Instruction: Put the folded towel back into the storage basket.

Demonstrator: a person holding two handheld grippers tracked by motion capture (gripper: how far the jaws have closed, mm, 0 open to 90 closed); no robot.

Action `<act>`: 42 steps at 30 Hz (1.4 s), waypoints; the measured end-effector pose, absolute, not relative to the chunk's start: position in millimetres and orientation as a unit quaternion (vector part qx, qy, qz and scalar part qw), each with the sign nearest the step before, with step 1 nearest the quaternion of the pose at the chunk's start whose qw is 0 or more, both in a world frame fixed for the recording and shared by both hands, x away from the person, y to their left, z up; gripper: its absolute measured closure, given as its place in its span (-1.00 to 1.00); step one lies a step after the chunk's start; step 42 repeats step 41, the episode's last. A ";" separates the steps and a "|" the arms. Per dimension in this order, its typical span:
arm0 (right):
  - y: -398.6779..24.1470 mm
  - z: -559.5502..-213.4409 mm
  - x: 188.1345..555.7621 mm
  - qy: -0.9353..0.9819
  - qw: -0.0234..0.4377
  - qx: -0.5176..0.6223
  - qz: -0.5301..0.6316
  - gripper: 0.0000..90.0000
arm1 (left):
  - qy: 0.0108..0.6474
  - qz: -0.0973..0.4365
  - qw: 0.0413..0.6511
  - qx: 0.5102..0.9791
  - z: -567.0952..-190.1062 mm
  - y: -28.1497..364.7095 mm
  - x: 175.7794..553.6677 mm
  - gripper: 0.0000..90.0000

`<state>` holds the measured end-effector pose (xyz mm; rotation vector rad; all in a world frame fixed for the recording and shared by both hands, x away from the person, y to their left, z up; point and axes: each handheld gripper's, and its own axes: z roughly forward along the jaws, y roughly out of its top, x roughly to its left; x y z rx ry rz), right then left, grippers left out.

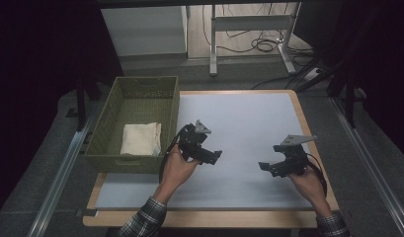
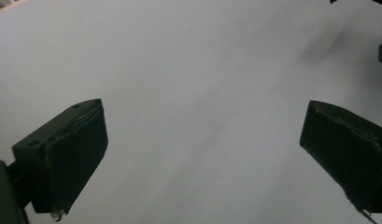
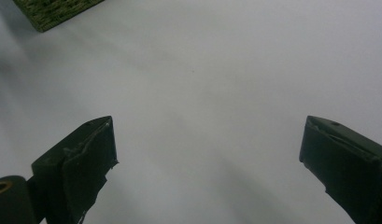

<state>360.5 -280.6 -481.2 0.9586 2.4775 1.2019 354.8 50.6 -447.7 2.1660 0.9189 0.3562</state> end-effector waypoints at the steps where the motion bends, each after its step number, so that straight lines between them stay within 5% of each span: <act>1: -281.5 -481.7 359.4 0.844 0.112 0.328 0.410 -0.91 | 0.356 0.137 0.373 0.846 -450.0 48.8 352.8 -0.97; 32: -282.0 -530.1 329.7 0.863 0.136 0.329 0.358 -0.93 | 0.371 0.125 0.346 0.853 -544.2 54.8 318.8 -0.98; 42: -278.4 -532.0 327.2 0.869 0.153 0.321 0.345 -0.93 | 0.368 0.133 0.351 0.851 -545.9 54.7 317.4 -1.00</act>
